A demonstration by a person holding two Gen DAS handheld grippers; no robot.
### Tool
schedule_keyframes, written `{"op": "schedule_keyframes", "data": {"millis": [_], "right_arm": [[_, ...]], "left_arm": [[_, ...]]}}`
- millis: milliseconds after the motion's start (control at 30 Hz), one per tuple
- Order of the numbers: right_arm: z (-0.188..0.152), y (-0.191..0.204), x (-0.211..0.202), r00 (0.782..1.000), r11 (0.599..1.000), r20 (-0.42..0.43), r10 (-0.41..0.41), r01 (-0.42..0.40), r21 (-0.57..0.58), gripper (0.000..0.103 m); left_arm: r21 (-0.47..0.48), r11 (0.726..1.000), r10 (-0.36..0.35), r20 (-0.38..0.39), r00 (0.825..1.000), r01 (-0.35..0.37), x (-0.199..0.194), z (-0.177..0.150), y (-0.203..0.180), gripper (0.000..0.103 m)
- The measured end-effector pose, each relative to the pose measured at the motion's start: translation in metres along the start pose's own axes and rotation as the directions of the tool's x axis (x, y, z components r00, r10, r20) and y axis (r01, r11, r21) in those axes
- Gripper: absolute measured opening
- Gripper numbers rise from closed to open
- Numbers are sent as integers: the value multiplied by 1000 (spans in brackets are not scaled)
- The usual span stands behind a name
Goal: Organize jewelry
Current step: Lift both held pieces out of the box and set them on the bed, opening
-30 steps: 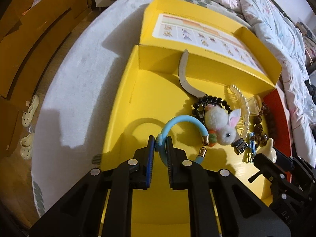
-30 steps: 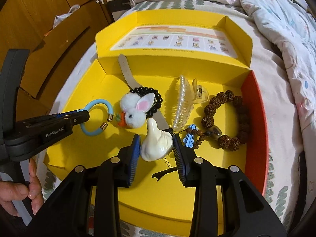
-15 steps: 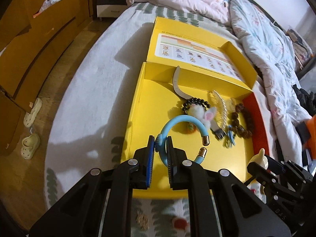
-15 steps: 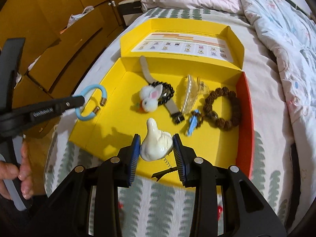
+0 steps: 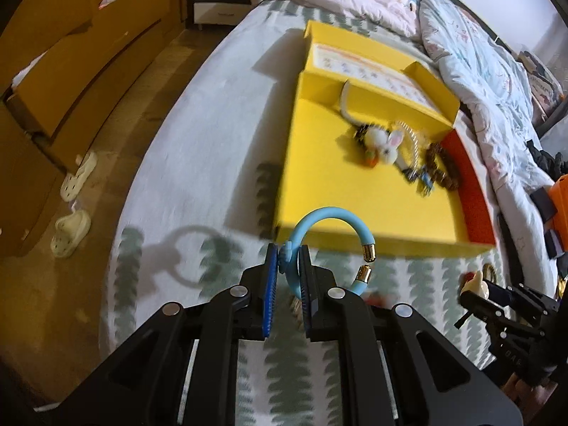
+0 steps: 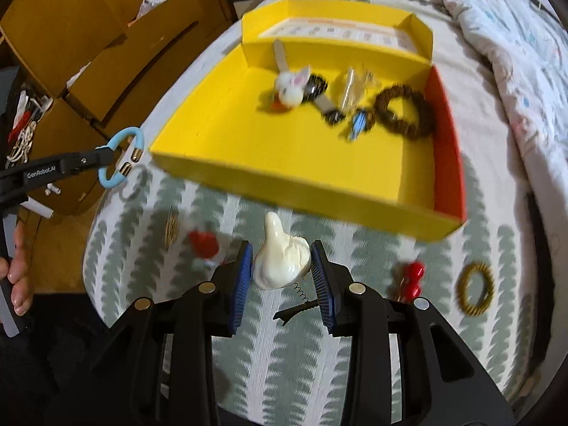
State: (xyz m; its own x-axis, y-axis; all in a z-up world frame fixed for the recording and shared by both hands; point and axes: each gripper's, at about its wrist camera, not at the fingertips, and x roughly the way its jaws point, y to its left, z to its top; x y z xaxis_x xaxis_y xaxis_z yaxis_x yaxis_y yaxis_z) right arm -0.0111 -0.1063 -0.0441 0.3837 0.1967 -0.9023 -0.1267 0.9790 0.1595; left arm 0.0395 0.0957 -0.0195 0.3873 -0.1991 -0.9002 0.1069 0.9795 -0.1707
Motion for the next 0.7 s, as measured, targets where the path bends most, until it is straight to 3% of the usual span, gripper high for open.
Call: {"op": "schedule_keyframes", "data": {"millis": [267, 533, 700], "right_arm": [[-17, -8, 35, 996, 1000, -94, -2, 4, 20, 35], [-11, -8, 64, 988, 1000, -151, -14, 16, 14, 35], [-10, -4, 74, 983, 998, -174, -65, 62, -24, 39]], "left_arm": [[-25, 995, 92, -90, 992, -95, 33, -39, 23, 12], [-11, 987, 155, -119, 981, -157, 55, -40, 21, 12], [-13, 980, 196, -138, 971, -200, 69, -41, 20, 13]]}}
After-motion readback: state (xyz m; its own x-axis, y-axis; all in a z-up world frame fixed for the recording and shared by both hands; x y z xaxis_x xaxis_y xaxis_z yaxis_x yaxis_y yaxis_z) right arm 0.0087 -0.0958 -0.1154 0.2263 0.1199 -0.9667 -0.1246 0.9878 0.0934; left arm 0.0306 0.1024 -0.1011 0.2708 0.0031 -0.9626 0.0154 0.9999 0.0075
